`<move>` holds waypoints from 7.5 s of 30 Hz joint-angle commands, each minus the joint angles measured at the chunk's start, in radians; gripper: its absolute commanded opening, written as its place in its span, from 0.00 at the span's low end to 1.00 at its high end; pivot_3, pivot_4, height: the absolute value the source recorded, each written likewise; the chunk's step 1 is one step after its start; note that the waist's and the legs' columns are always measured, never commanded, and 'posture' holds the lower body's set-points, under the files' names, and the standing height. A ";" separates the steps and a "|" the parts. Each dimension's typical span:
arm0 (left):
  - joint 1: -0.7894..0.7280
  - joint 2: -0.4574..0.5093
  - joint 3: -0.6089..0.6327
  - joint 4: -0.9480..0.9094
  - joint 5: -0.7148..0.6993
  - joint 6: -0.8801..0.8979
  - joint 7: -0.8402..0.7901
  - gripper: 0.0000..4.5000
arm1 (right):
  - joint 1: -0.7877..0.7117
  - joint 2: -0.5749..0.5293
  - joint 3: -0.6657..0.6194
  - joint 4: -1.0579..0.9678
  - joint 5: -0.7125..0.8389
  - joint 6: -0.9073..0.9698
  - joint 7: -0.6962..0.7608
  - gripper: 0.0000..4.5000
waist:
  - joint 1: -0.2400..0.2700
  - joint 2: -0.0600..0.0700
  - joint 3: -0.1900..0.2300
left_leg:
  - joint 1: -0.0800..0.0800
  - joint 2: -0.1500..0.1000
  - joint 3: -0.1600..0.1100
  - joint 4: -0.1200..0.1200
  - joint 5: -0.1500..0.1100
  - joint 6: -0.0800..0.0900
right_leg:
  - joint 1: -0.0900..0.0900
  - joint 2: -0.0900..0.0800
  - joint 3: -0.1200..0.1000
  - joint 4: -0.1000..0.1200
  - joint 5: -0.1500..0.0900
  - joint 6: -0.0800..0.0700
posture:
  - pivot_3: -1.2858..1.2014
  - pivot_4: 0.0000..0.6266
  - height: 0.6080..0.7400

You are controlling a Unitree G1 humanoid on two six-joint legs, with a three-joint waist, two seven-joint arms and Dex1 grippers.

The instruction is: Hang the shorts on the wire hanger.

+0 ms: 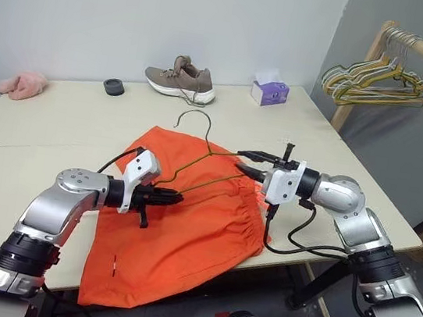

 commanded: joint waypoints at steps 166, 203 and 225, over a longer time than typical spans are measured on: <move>0.292 -0.044 0.162 -0.271 -0.076 -0.179 0.116 0.62 | -0.178 -0.097 0.166 0.234 0.336 1.261 0.330 0.00 | -0.006 -0.009 0.011 | -0.002 0.001 0.003 -0.001 -0.005 0.003 | -0.003 0.000 -0.001 -0.002 -0.003 -0.002 | 0.44 0.00 1.00; -0.013 0.144 0.184 0.116 0.019 -0.338 -0.071 1.00 | -0.086 -0.047 0.204 -0.095 -0.002 0.750 0.205 0.00 | 0.010 -0.008 0.010 | -0.004 0.002 0.002 -0.001 -0.005 0.003 | -0.005 0.000 -0.001 -0.001 -0.003 -0.002 | 0.44 0.00 1.00; -0.072 0.025 0.069 0.137 0.056 -0.329 -0.106 0.32 | -0.078 -0.013 0.213 -0.206 -0.083 0.675 0.208 0.00 | 0.005 -0.008 0.010 | -0.004 0.002 0.002 0.000 -0.005 0.003 | -0.005 0.000 -0.001 0.000 -0.003 -0.002 | 0.43 0.00 1.00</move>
